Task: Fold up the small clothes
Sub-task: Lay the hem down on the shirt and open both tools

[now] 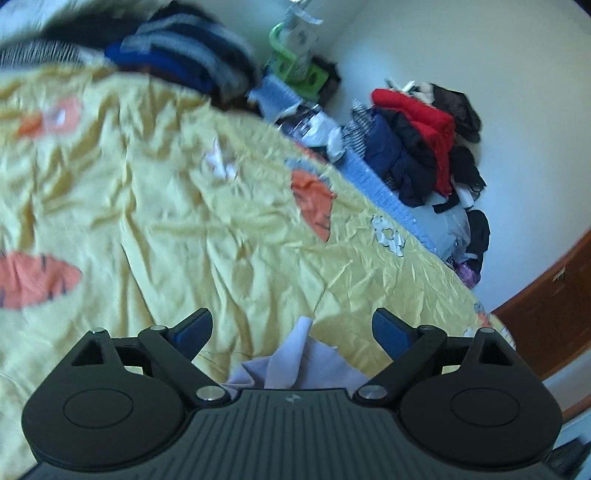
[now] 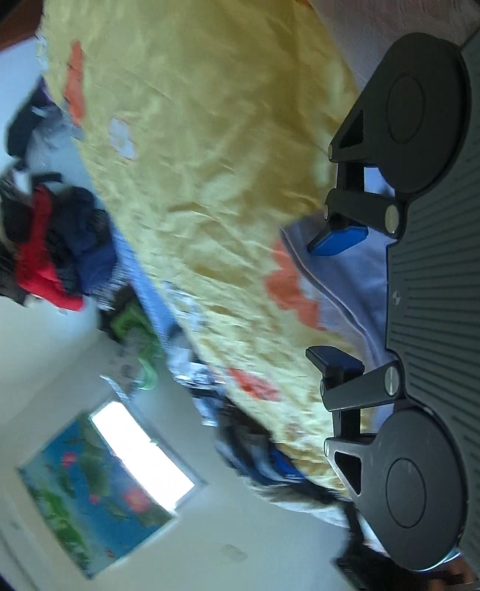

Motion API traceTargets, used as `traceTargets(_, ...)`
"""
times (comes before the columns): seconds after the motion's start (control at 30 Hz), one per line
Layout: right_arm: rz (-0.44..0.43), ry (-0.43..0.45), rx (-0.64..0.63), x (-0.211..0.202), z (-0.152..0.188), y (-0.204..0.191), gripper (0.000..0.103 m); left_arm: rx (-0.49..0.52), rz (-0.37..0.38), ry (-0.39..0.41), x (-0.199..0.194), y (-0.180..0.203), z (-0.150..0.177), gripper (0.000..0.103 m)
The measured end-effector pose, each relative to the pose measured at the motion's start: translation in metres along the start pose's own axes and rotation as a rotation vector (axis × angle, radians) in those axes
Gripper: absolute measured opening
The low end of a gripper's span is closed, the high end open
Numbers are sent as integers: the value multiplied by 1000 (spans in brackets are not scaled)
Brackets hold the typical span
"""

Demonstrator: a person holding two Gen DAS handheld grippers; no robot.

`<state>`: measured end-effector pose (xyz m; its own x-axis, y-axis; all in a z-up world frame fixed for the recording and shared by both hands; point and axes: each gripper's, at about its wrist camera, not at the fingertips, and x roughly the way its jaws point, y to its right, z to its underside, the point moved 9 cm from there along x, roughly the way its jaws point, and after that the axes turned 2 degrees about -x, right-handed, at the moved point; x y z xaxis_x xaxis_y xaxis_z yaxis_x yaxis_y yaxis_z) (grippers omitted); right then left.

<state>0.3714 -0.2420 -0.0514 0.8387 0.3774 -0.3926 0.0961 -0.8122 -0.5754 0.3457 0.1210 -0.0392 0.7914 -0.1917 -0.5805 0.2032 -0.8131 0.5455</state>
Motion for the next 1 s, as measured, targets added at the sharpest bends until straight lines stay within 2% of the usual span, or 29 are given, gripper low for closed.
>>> traceTargets(0.03, -2, 29, -15, -7, -4, -3, 58, 44, -6, 15, -6, 4, 3, 94)
traceTargets(0.1, -41, 21, -78, -15, -1, -17, 58, 147, -13, 50, -17, 15, 12, 94)
traceTargets(0.23, -170, -189, -269, -7, 38, -56, 59, 369, -6, 79, -31, 44, 44, 94)
traceTargets(0.3, -154, -274, -359, 4, 57, -66, 58, 449, 12, 47, -27, 55, 66, 94)
traceTargets(0.37, -74, -307, -475, 20, 69, -71, 58, 476, 8, 20, -18, 60, 81, 94)
traceTargets(0.43, -17, -302, -541, 34, 71, -73, 56, 483, -10, 1, -10, 57, 90, 94)
traceTargets(0.57, 79, -257, -567, 66, 55, -71, 53, 459, -74, -30, 6, 44, 96, 94)
traceTargets(0.67, 160, -191, -536, 74, 34, -60, 52, 486, -123, -13, 6, 43, 97, 94)
traceTargets(0.73, 153, -132, -473, 60, 20, -56, 54, 512, -135, 6, 3, 45, 95, 94)
traceTargets(0.8, 97, -100, -444, 37, 14, -57, 57, 528, -139, 26, 1, 45, 94, 94)
traceTargets(0.87, 43, -166, -495, 25, 25, -59, 69, 549, -156, 20, 5, 42, 94, 94)
traceTargets(0.9, 43, -166, -495, 25, 25, -59, 73, 551, -175, -1, 9, 38, 96, 94)
traceTargets(0.93, 29, -210, -522, 24, 34, -57, 73, 548, -185, -26, 14, 34, 98, 94)
traceTargets(0.97, 59, -284, -581, 23, 51, -46, 73, 548, -188, -50, 17, 29, 102, 94)
traceTargets(1.0, 97, -302, -617, 25, 55, -38, 73, 552, -191, -52, 18, 27, 104, 94)
